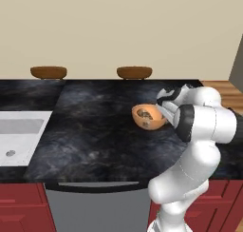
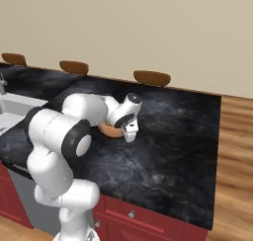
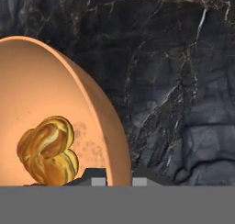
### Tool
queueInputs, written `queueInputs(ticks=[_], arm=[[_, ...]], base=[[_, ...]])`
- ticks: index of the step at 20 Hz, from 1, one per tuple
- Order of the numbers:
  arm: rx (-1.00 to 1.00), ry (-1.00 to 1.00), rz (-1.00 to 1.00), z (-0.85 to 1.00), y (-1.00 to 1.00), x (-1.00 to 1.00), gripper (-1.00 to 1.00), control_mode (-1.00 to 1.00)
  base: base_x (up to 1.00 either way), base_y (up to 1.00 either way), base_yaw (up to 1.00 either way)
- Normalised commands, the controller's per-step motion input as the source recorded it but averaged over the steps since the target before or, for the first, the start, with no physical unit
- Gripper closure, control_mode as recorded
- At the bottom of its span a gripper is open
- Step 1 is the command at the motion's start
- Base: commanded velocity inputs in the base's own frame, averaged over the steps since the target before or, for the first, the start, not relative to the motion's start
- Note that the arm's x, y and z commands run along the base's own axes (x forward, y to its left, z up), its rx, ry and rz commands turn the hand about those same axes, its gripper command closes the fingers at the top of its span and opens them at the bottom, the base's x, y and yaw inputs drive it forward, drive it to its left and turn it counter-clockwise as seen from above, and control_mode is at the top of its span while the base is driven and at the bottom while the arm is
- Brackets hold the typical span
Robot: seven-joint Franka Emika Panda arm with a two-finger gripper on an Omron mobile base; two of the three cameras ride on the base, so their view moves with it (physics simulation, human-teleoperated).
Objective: Pick up the heated bread from the toaster oven and place it in the bowl. Then move the bread bowl to the dining counter.
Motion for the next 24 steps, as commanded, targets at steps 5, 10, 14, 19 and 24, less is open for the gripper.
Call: queueInputs(ticks=[5, 10, 14, 19, 24], arm=[[-0.03, 0.0, 0.0, -0.35, 0.42, 0.53, -1.0, -1.0], [0.0, -0.07, 0.0, 0.41, 0.07, -0.18, -1.0, -1.0], [0.0, -0.37, 0.0, 1.0, 0.0, -0.83, -1.0, -1.0], [-0.07, -0.54, 0.0, 0.96, 0.0, -1.0, -1.0, -1.0], [-0.15, -0.68, 0.0, 0.66, 0.09, -1.0, -1.0, -1.0]], base=[[0.0, 0.0, 0.0], [0.0, 0.0, 0.0], [0.0, 0.0, 0.0], [0.0, 0.0, 0.0], [0.0, 0.0, 0.0]])
